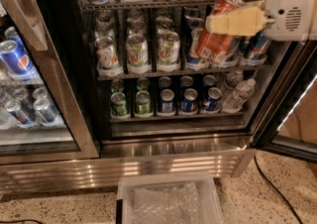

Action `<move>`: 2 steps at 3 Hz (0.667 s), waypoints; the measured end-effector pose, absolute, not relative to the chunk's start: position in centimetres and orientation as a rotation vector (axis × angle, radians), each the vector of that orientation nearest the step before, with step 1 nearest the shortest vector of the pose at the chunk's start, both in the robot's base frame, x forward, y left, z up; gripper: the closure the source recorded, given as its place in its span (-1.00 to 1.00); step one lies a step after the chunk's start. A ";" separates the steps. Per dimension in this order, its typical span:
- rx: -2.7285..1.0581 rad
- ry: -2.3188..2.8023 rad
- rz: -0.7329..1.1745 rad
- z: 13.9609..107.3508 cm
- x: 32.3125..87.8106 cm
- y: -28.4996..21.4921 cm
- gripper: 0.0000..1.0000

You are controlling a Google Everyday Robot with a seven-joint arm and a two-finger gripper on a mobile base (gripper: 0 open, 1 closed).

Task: Pick coke can from top shelf of fridge

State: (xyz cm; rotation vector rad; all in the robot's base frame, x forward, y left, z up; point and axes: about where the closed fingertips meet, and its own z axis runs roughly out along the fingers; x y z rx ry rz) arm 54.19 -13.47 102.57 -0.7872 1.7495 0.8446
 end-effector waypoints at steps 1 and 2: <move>-0.814 1.777 1.021 99.8 51.2 -10.8 1.00; -0.813 1.778 1.023 99.8 51.2 -10.8 1.00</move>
Offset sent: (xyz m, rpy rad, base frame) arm -0.0430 0.0270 -0.0413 0.1118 0.1457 0.1133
